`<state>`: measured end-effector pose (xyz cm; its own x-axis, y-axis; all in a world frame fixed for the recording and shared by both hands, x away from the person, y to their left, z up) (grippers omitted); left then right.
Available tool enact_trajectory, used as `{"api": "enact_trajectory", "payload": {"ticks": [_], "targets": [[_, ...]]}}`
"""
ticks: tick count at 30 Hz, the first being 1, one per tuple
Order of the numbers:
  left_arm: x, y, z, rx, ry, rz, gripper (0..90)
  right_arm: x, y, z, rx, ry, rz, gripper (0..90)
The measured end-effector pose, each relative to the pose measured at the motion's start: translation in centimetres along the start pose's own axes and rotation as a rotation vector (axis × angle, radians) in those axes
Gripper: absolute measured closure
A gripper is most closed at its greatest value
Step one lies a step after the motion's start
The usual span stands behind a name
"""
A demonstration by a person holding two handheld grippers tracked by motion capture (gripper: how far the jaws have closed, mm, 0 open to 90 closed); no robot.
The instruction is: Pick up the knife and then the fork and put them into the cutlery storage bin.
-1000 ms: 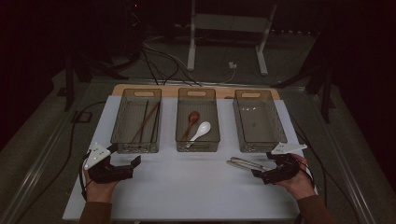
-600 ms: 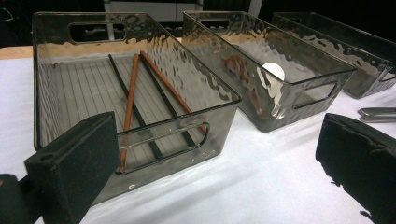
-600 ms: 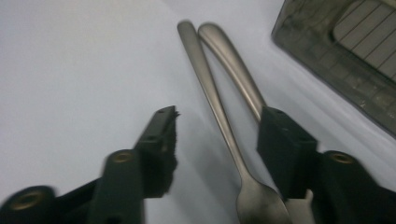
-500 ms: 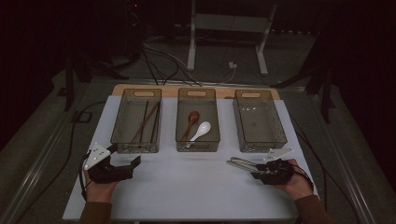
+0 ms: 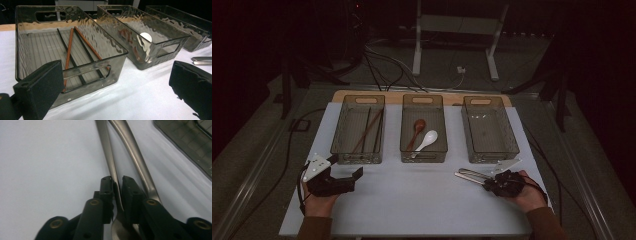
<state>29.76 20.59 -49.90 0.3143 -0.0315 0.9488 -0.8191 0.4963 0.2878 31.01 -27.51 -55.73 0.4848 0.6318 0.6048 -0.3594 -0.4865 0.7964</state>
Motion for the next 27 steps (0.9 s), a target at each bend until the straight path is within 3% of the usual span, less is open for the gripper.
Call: {"api": "enact_trajectory", "payload": {"ticks": [2, 15, 27], "targets": [[0.0, 0.0, 0.0, 0.001, 0.002, 0.000, 0.8, 0.0, 0.0, -0.1, 0.007, 0.008, -0.004, 86.1], [-0.1, -0.1, -0.1, 0.006, 0.001, -0.003, 0.8, 0.1, 0.3, -0.6, 0.002, 0.035, 0.001, 87.7], [-0.1, -0.1, -0.1, 0.009, 0.003, -0.003, 0.8, 0.9, 1.4, -0.8, -0.029, 0.010, 0.103, 87.8]]}}
Point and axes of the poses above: each handheld gripper's, and its own axes: y roughly backward along the jaws, x roughly out of its top, z roughly to its right, the point moved 6 cm from there along -y, roughly forward along the jaws, and after that the axes turned 6 degrees about z, right-handed, at the moved point
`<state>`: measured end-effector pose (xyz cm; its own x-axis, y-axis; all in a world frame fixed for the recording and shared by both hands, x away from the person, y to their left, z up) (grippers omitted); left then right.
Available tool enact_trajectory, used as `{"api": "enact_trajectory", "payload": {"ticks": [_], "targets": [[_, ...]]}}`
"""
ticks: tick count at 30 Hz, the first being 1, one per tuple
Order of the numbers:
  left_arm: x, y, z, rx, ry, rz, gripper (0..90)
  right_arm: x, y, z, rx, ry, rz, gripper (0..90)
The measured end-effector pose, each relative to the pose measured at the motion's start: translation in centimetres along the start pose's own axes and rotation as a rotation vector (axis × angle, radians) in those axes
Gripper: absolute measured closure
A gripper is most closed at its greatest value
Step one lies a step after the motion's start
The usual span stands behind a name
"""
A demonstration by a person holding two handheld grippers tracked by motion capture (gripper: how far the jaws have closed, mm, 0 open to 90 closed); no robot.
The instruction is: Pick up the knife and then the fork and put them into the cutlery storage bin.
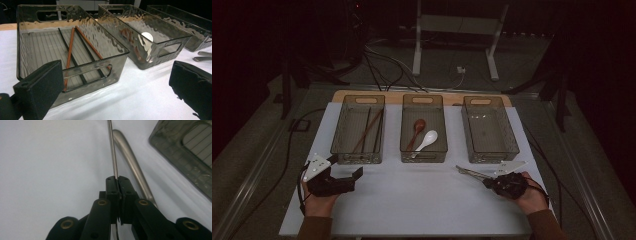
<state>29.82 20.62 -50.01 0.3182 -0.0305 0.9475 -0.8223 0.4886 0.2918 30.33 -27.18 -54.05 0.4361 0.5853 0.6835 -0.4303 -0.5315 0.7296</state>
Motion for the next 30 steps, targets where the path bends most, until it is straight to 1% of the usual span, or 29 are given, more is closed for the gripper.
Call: {"api": "enact_trajectory", "payload": {"ticks": [6, 7, 11, 13, 14, 16, 17, 30], "targets": [[0.0, 0.0, 0.0, 0.000, 0.001, 0.001, 0.8, 0.2, 0.2, 0.2, -0.014, -0.013, 0.020, 87.8], [0.0, 0.0, 0.0, 0.000, 0.000, 0.001, 0.8, 0.2, 0.2, 0.3, -0.024, -0.016, 0.028, 87.8], [0.0, 0.0, 0.0, 0.000, 0.000, 0.000, 0.8, 0.5, 0.5, 0.6, -0.038, -0.037, 0.055, 87.8], [0.0, 0.0, 0.0, 0.000, 0.000, 0.000, 0.8, 0.6, 0.6, 0.7, -0.054, -0.048, 0.064, 87.8], [0.0, 0.0, 0.0, 0.000, -0.001, 0.001, 0.8, 0.7, 0.7, 0.8, -0.052, -0.052, 0.066, 87.8], [0.0, 0.0, 0.0, 0.001, 0.000, 0.002, 0.8, 0.8, 0.7, 1.0, -0.065, -0.059, 0.074, 87.8], [0.0, 0.0, 0.0, 0.001, 0.000, 0.002, 0.8, 0.9, 0.8, 1.0, -0.060, -0.063, 0.080, 87.8], [0.0, 0.0, 0.0, 0.000, 0.001, 0.001, 0.8, 2.5, 1.7, 1.9, -0.101, -0.091, 0.146, 87.7]]}}
Point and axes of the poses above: each handheld gripper's, and its own axes: y roughly backward along the jaws, x roughly out of its top, z roughly to its right, the point moved 6 cm from there along -y, roughly forward along the jaws, and after that the axes turned 6 degrees about z, right-handed, at the moved point
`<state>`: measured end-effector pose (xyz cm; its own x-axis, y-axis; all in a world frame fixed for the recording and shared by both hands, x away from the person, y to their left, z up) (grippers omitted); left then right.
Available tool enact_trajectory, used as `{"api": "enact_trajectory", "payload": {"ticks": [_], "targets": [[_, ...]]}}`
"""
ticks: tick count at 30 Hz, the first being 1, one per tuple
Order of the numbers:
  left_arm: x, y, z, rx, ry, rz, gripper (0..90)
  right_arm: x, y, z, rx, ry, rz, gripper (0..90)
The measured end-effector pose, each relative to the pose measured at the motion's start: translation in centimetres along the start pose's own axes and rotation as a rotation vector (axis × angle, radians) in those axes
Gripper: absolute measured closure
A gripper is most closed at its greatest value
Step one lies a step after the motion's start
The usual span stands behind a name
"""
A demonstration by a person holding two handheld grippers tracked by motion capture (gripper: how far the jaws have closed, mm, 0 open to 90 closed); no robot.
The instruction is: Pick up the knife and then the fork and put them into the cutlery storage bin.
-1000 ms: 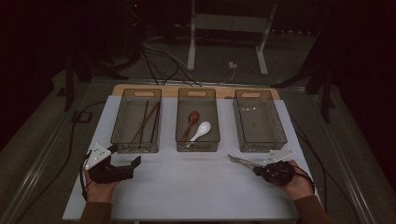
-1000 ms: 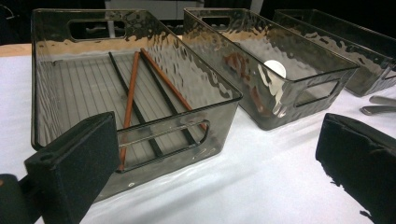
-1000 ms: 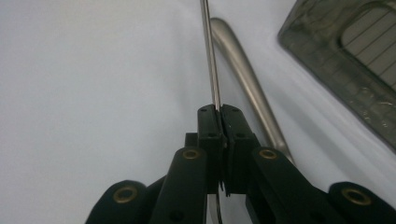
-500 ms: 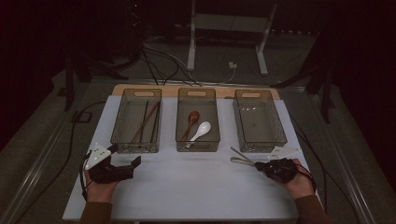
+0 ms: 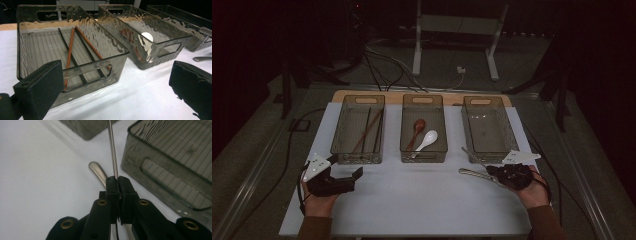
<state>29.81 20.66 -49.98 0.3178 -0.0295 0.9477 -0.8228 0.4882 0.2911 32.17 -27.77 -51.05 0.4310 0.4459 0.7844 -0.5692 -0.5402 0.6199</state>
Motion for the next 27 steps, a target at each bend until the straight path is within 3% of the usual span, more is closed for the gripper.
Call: {"api": "enact_trajectory", "payload": {"ticks": [27], "targets": [[0.0, 0.0, -0.1, 0.002, 0.000, -0.002, 0.8, 3.3, 1.2, 2.2, -0.091, -0.075, 0.105, 87.8]]}}
Point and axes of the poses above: each handheld gripper's, and its own axes: y roughly backward along the jaws, x roughly out of its top, z roughly to its right, the point moved 6 cm from there along -y, roughly forward along the jaws, and after that the axes turned 6 degrees about z, right-handed, at the moved point
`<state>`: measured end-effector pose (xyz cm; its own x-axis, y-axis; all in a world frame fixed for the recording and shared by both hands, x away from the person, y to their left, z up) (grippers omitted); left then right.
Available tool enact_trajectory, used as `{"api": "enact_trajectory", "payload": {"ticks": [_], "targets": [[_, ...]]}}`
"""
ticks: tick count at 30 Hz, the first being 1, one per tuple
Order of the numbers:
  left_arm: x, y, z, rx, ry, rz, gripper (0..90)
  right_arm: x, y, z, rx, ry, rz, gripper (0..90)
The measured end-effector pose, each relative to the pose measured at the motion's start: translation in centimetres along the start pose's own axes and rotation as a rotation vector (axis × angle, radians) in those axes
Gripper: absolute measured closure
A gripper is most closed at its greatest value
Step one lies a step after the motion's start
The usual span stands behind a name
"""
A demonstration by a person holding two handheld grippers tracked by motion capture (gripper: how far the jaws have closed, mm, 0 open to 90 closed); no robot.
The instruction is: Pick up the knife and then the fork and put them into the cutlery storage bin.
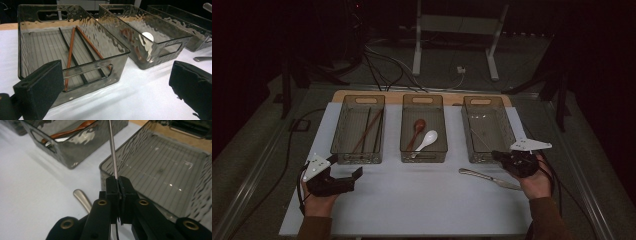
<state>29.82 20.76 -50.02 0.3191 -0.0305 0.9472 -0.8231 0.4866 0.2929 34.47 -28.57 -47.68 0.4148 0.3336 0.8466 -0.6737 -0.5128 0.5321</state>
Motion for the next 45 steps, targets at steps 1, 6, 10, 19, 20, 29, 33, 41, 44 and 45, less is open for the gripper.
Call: {"api": "enact_trajectory", "payload": {"ticks": [1, 6, 10, 19, 20, 29, 33, 41, 44, 45], "targets": [[0.0, 0.0, 0.0, 0.000, 0.000, 0.000, 0.8, 0.2, 0.0, 0.1, -0.005, -0.003, 0.003, 87.7], [0.0, 0.0, 0.0, 0.000, 0.000, 0.000, 0.8, 1.0, 0.1, 0.7, -0.030, -0.013, 0.023, 87.8], [0.0, 0.0, 0.0, 0.000, 0.001, 0.001, 0.8, 1.5, 0.0, 1.2, -0.047, -0.023, 0.033, 87.7], [0.0, 0.0, 0.0, 0.000, 0.001, 0.003, 0.8, 2.3, -0.3, 2.1, -0.083, -0.044, 0.044, 87.8], [0.0, 0.0, 0.0, 0.000, 0.001, 0.003, 0.8, 2.3, -0.4, 2.1, -0.084, -0.048, 0.048, 87.7], [0.0, 0.0, 0.0, 0.000, 0.003, 0.005, 0.8, 2.5, -1.4, 3.4, -0.148, -0.103, 0.057, 87.7], [0.0, 0.0, 0.0, -0.001, 0.002, 0.004, 0.8, 2.8, -1.9, 4.2, -0.176, -0.124, 0.059, 87.7], [0.0, 0.0, 0.0, -0.001, -0.001, 0.001, 0.8, 2.8, -3.4, 5.6, -0.212, -0.160, 0.036, 87.7], [0.0, 0.0, 0.0, -0.001, -0.001, 0.001, 0.8, 2.5, -4.2, 6.0, -0.214, -0.159, 0.018, 87.6], [0.0, 0.0, 0.0, -0.002, -0.001, 0.001, 0.8, 2.4, -4.4, 6.2, -0.221, -0.159, 0.009, 87.6]]}}
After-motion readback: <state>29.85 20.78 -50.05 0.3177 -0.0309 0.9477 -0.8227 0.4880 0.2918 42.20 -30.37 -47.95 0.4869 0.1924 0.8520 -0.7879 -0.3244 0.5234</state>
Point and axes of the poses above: each handheld gripper's, and its own axes: y roughly backward along the jaws, x roughly out of its top, z roughly to its right, the point moved 6 cm from there along -y, roughly forward along the jaws, and after that the axes turned 6 degrees about z, right-handed, at the moved point
